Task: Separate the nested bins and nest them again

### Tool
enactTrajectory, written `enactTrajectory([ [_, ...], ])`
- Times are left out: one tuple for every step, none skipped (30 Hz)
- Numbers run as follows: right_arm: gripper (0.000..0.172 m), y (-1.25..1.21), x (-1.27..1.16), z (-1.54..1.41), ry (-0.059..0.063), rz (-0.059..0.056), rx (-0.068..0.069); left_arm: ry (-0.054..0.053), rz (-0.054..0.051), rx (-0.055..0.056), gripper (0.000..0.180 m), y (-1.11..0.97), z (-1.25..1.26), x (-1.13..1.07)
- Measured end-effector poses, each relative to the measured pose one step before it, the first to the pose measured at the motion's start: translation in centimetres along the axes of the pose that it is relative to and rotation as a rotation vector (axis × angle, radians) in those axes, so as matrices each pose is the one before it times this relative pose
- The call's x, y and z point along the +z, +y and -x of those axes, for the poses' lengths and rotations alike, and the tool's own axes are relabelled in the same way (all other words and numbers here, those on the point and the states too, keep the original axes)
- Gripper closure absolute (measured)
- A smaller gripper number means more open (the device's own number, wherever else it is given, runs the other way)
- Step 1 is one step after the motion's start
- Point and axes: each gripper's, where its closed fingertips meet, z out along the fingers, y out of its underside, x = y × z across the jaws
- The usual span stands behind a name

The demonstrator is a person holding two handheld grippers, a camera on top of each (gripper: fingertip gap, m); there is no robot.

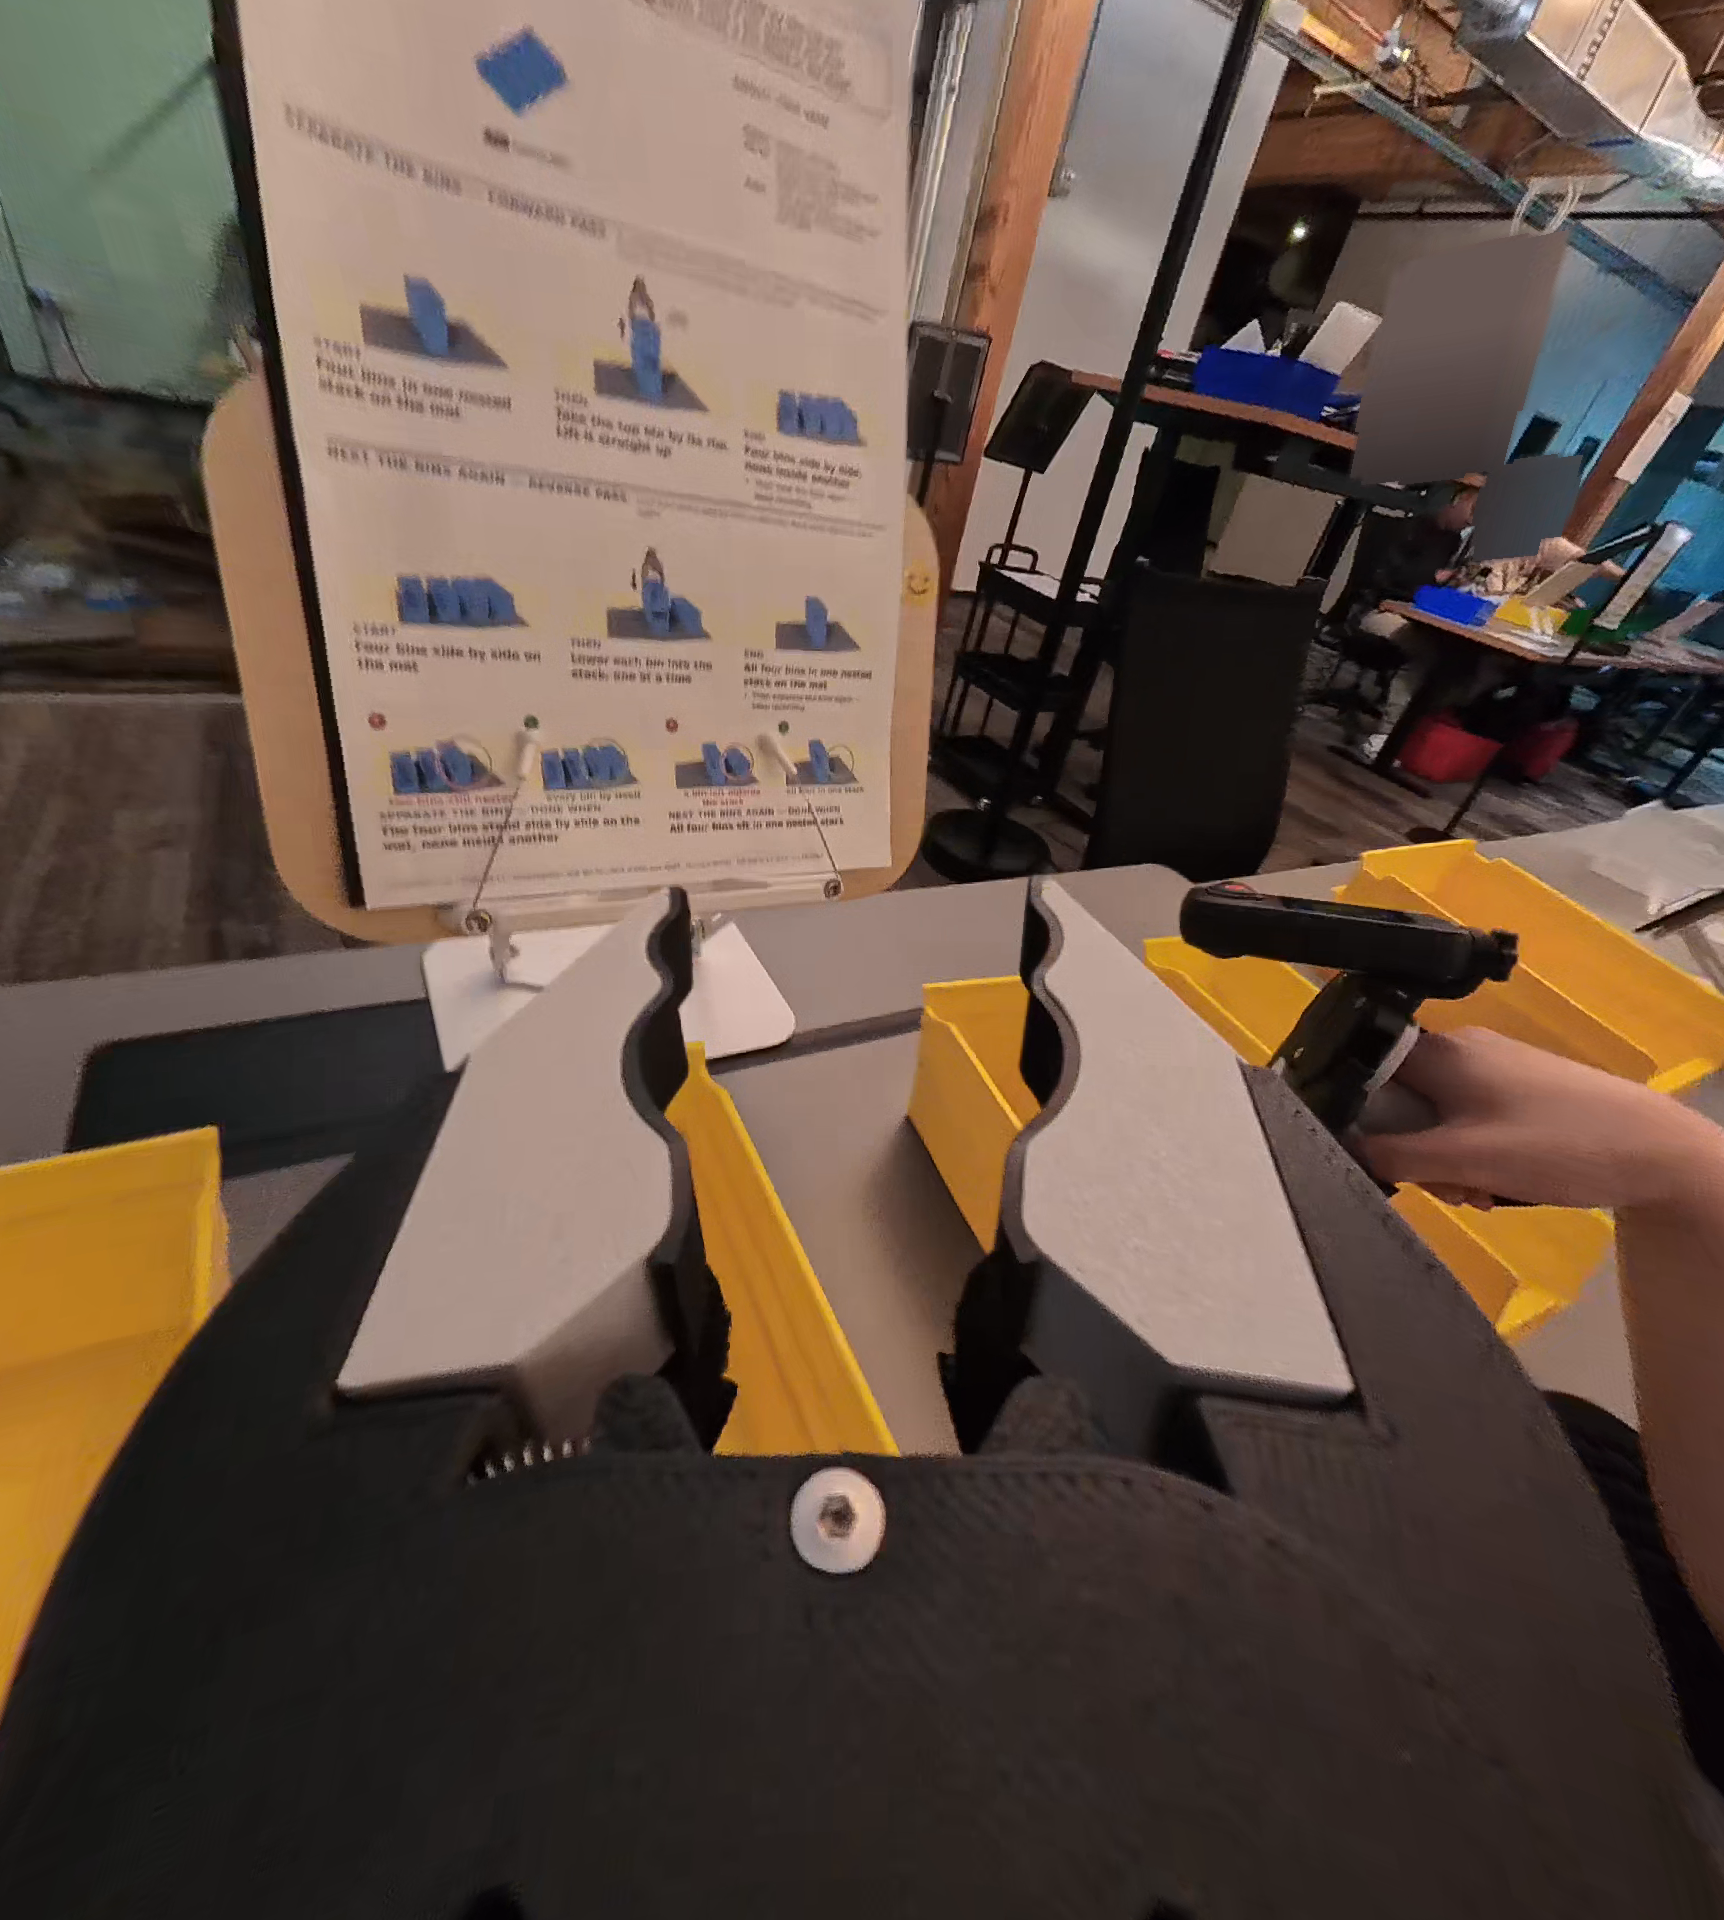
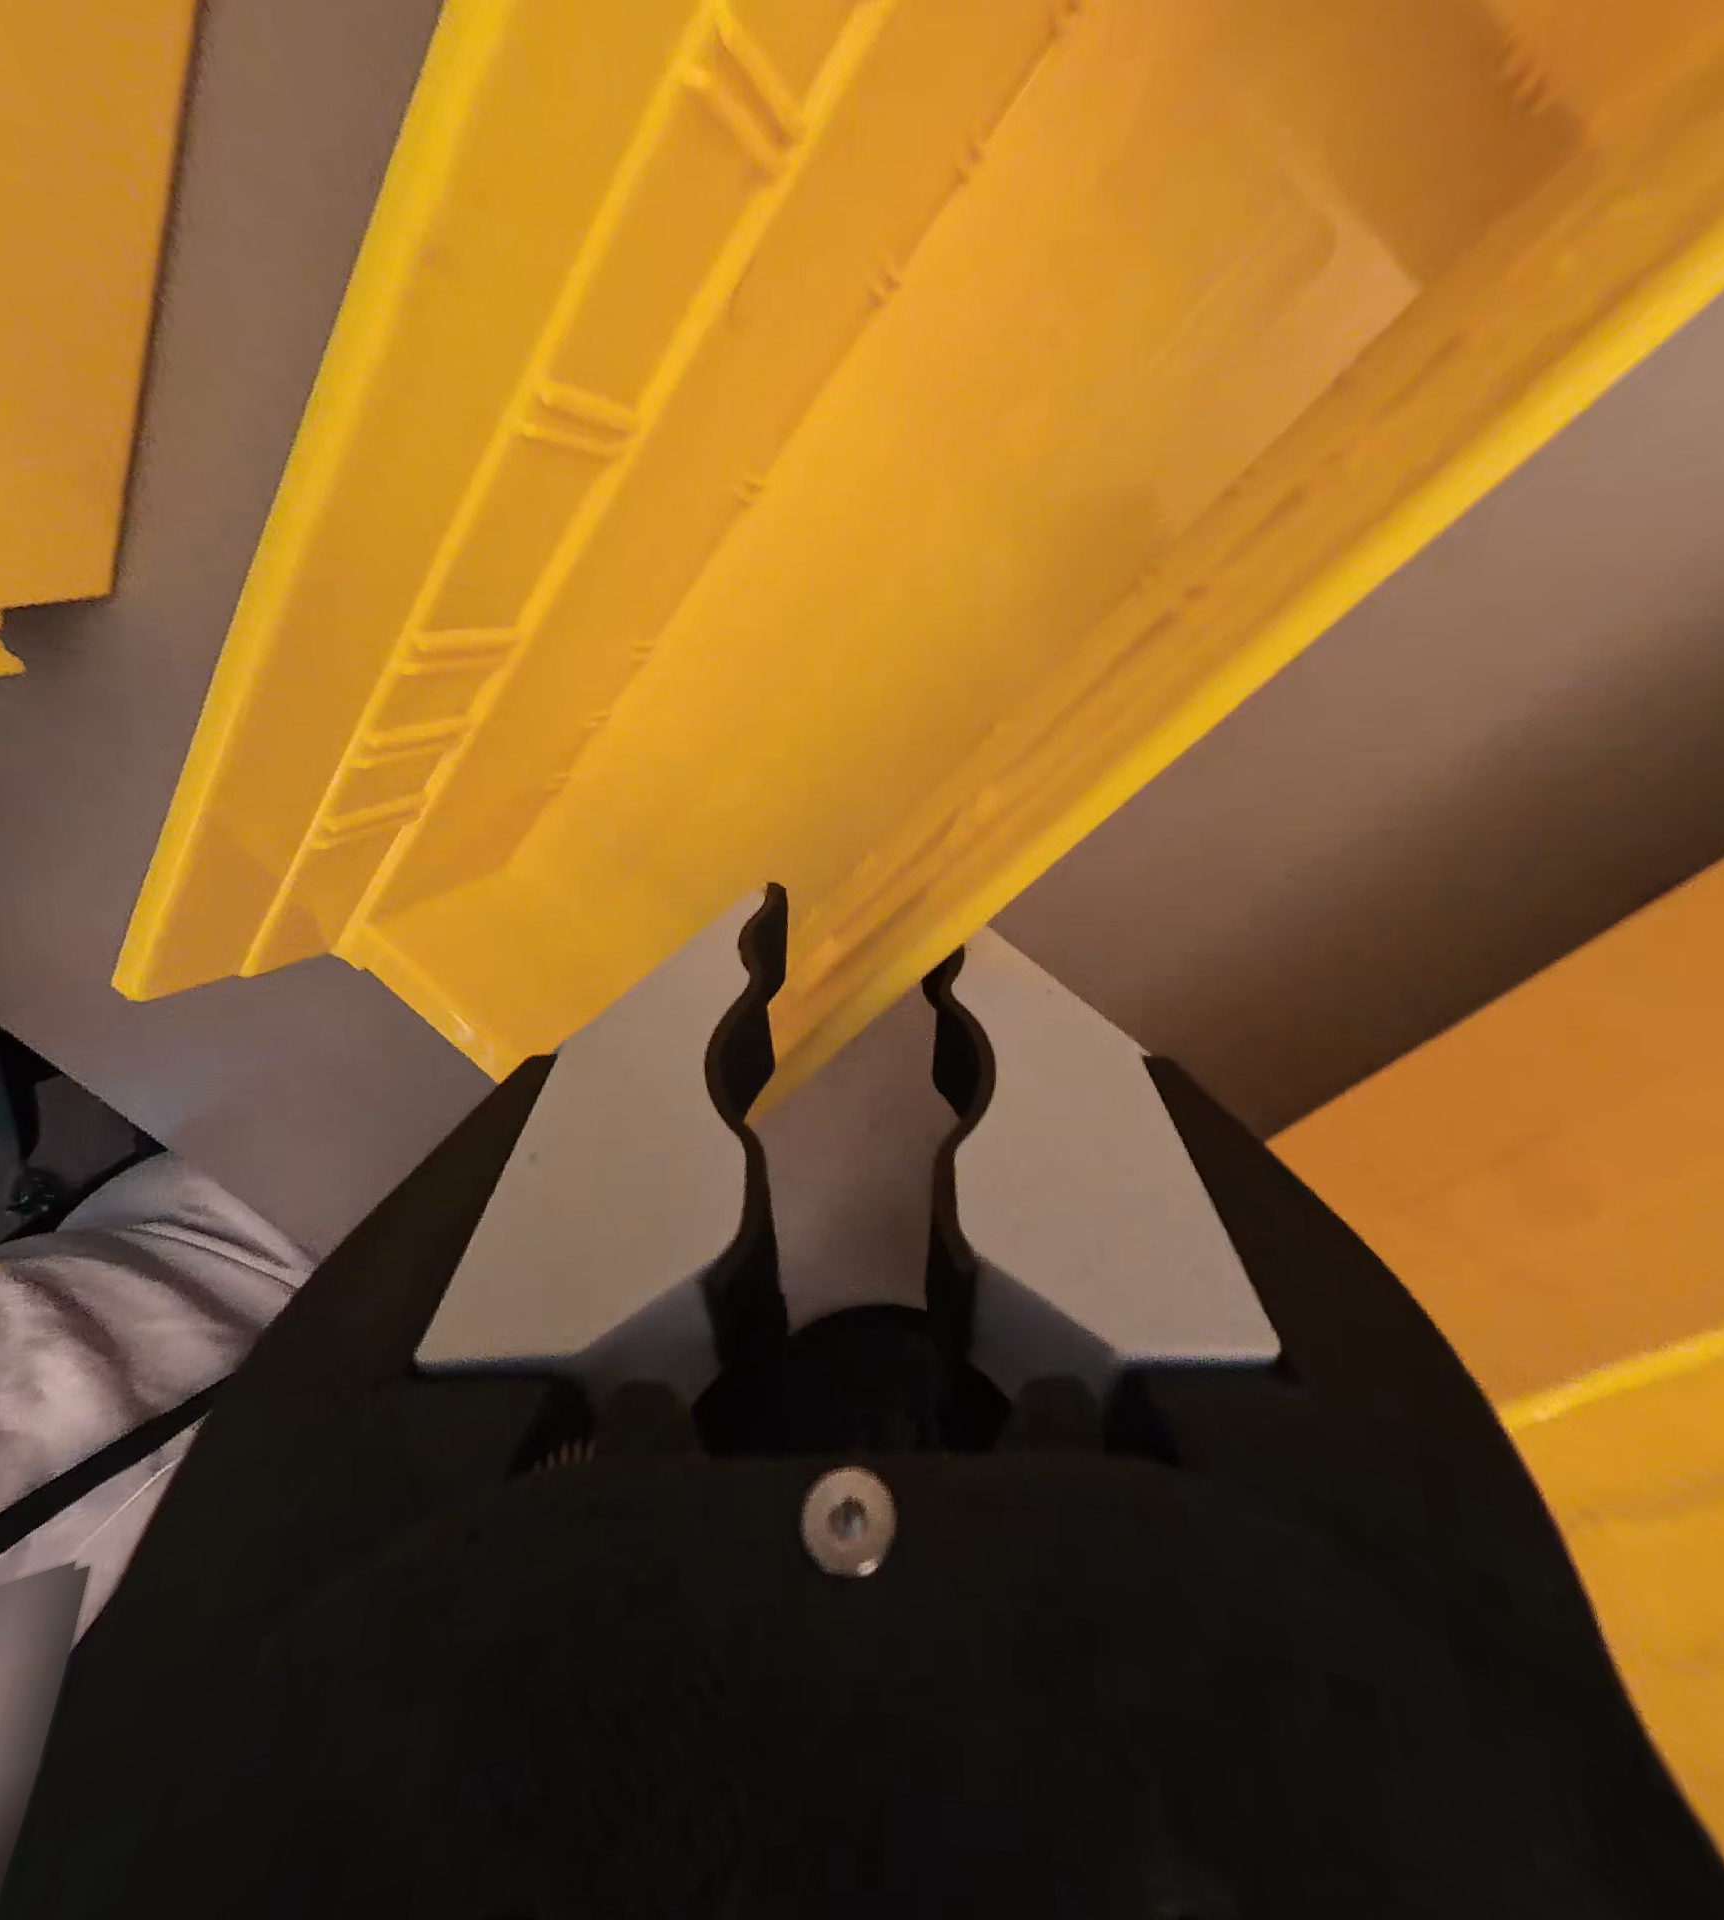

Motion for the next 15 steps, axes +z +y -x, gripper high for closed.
enactTrajectory([
  [0.146, -0.300, 0.165, 0.456, -0.0028, -0.0053, -0.0073, 0.0309, 0.0176, -0.0280, 0.118, 0.151, 0.239, 0.219],
  [0.145, -0.269, 0.150, 0.408, -0.0001, -0.0052, -0.0078, 0.0470, 0.0090, -0.0296, 0.118, -0.131, -0.002, 0.042],
  [0.144, -0.211, 0.148, 0.335, 0.0022, -0.0041, -0.0044, 0.0330, -0.0080, -0.0328, 0.118, -0.400, 0.174, -0.143],
  [0.143, -0.205, 0.148, 0.302, 0.0016, -0.0053, 0.0027, 0.0167, -0.0248, -0.0271, 0.118, -0.579, 0.363, -0.256],
  [0.141, -0.129, 0.167, 0.248, 0.0006, -0.0023, 0.0124, 0.0066, -0.0303, -0.0192, 0.119, -0.563, 0.408, -0.281],
  [0.137, -0.045, 0.221, 0.203, -0.0022, 0.0030, 0.0169, 0.0009, -0.0232, -0.0107, 0.120, -0.433, 0.421, -0.213],
  [0.133, 0.070, 0.258, 0.186, -0.0053, 0.0125, 0.0203, -0.0018, -0.0055, -0.0054, 0.120, -0.148, 0.414, -0.123],
  [0.130, 0.180, 0.244, 0.063, -0.0027, 0.0196, 0.0230, -0.0032, 0.0059, -0.0050, 0.120, 0.037, 0.410, -0.050],
  [0.130, 0.228, 0.204, 0.091, -0.0101, 0.0197, 0.0205, -0.0013, 0.0059, -0.0053, 0.119, 0.056, 0.383, -0.028],
  [0.132, 0.162, 0.097, 0.093, -0.0135, 0.0079, 0.0182, 0.0008, 0.0009, -0.0098, 0.119, 0.011, 0.362, -0.011],
  [0.132, -0.049, -0.109, 0.031, -0.0113, -0.0035, 0.0109, 0.0040, -0.0074, -0.0135, 0.119, -0.075, 0.307, -0.019],
  [0.132, -0.302, -0.398, 0.003, -0.0059, -0.0203, 0.0047, 0.0097, -0.0109, -0.0171, 0.119, -0.133, 0.178, -0.003],
  [0.131, -0.495, -0.732, -0.044, 0.0030, -0.0439, 0.0039, 0.0153, -0.0097, -0.0177, 0.119, -0.127, 0.026, -0.001],
  [0.131, -0.526, -1.037, 0.028, 0.0066, -0.0533, 0.0023, 0.0178, -0.0046, -0.0137, 0.119, -0.083, -0.117, 0.027],
  [0.130, -0.599, -1.272, 0.283, -0.0005, -0.0614, -0.0140, 0.0152, 0.0000, -0.0087, 0.119, -0.041, -0.165, 0.010],
])
